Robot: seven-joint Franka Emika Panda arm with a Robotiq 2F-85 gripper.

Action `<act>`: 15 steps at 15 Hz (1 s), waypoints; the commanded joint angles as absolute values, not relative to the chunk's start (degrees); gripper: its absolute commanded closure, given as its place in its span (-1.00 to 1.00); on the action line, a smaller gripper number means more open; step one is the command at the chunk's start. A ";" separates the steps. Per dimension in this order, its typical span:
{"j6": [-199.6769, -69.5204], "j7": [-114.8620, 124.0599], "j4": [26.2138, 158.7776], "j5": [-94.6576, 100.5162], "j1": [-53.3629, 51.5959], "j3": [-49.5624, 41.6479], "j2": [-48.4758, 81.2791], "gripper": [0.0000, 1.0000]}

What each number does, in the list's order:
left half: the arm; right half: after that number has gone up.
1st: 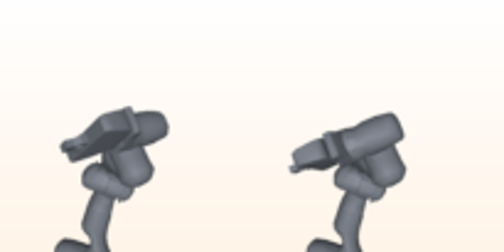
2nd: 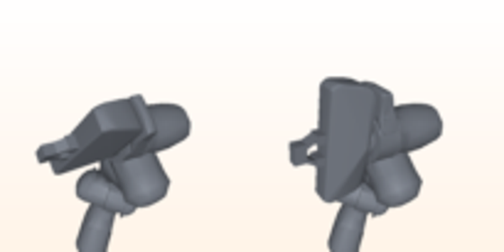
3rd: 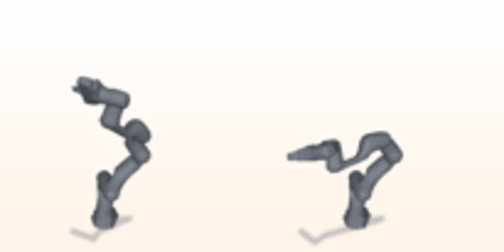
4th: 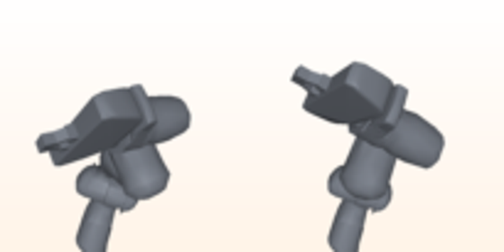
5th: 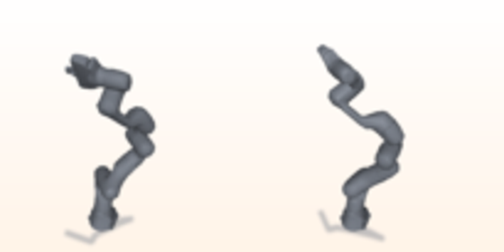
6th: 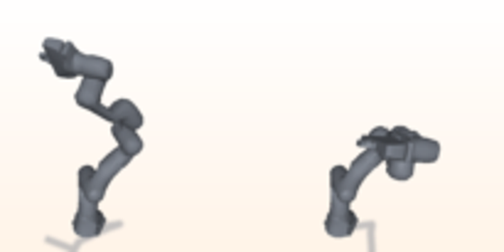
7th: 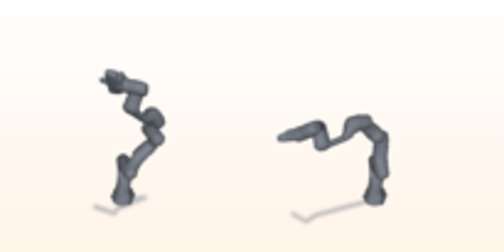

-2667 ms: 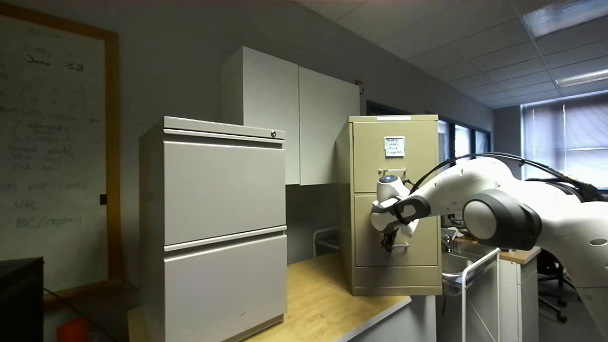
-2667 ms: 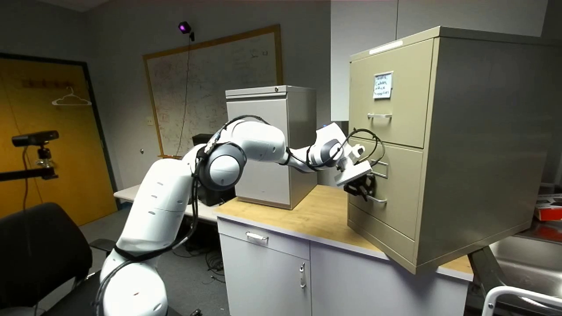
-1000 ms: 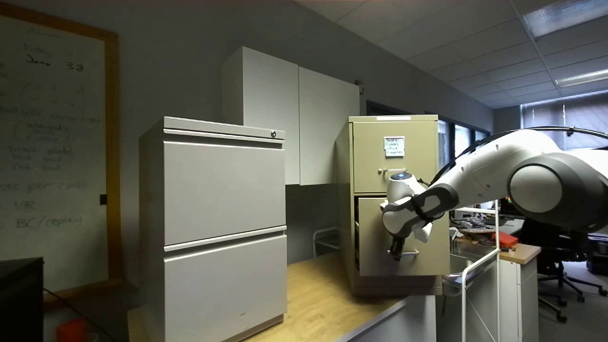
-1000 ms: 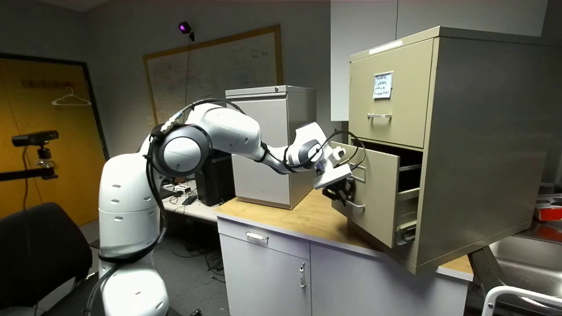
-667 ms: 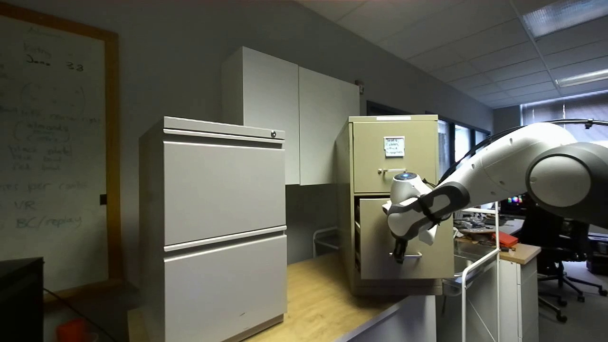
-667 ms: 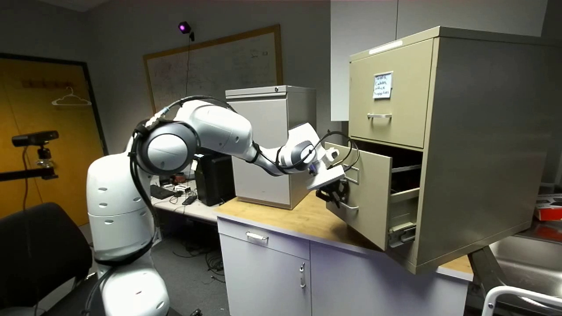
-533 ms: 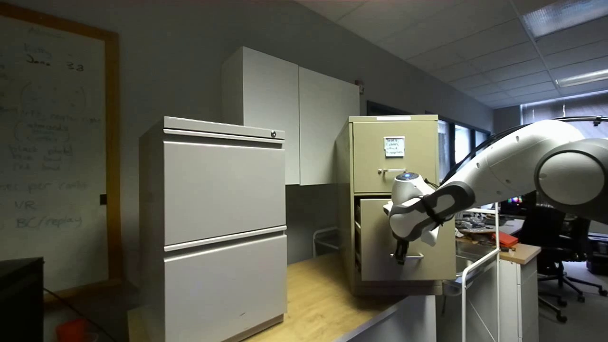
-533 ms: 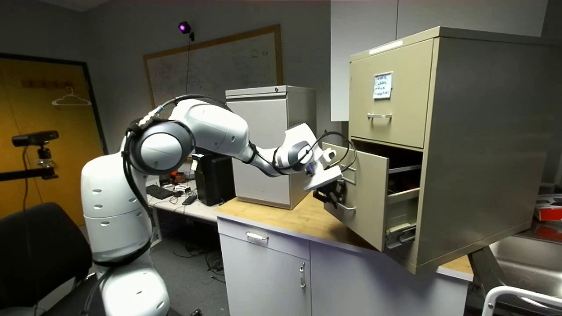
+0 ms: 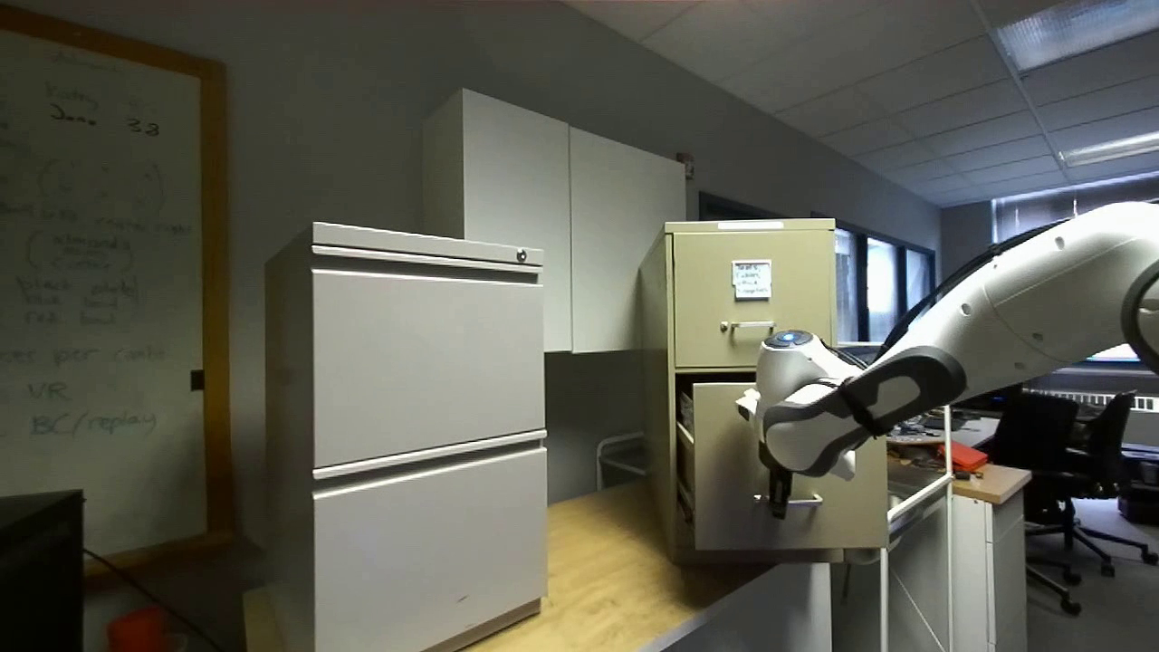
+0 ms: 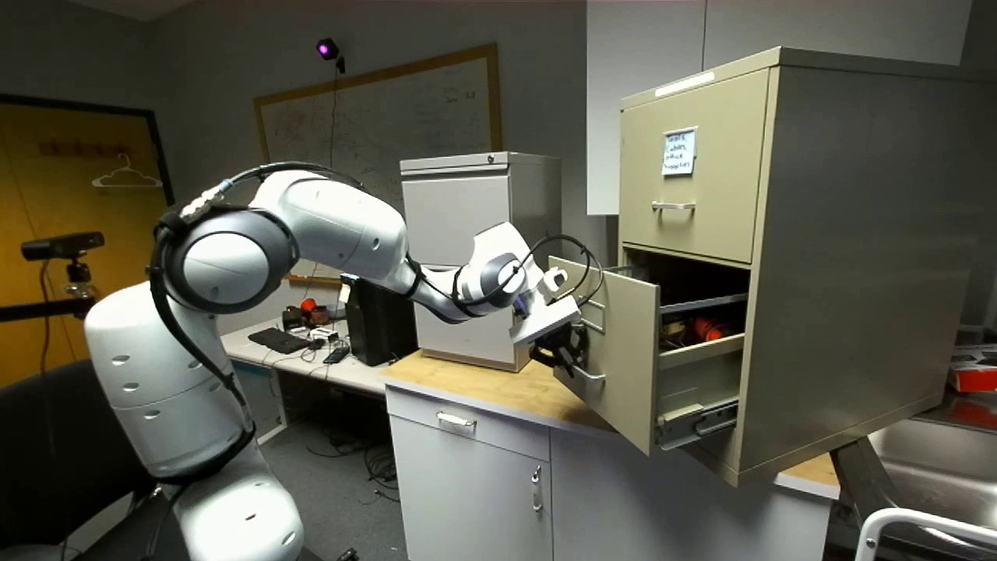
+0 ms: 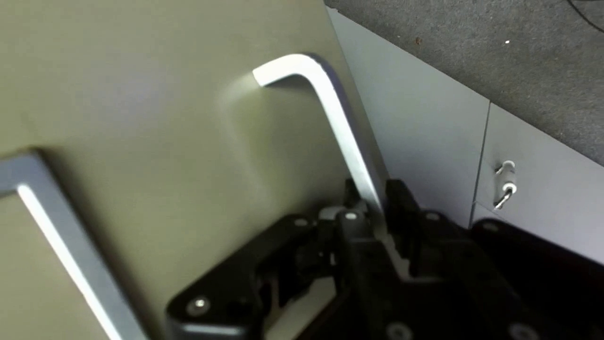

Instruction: Open the bottom drawer of the file cabinet to the right

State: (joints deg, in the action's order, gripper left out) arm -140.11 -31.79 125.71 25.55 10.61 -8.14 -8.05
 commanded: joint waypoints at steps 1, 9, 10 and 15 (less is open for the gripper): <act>-135.16 -32.35 135.31 26.70 7.16 -5.98 -14.68 0.91; -127.91 -31.60 144.60 32.77 3.69 -2.56 -24.53 0.91; -126.79 -31.51 145.51 33.18 3.05 -2.14 -25.48 0.91; -119.32 -30.92 148.84 34.44 -0.89 0.24 -29.27 0.07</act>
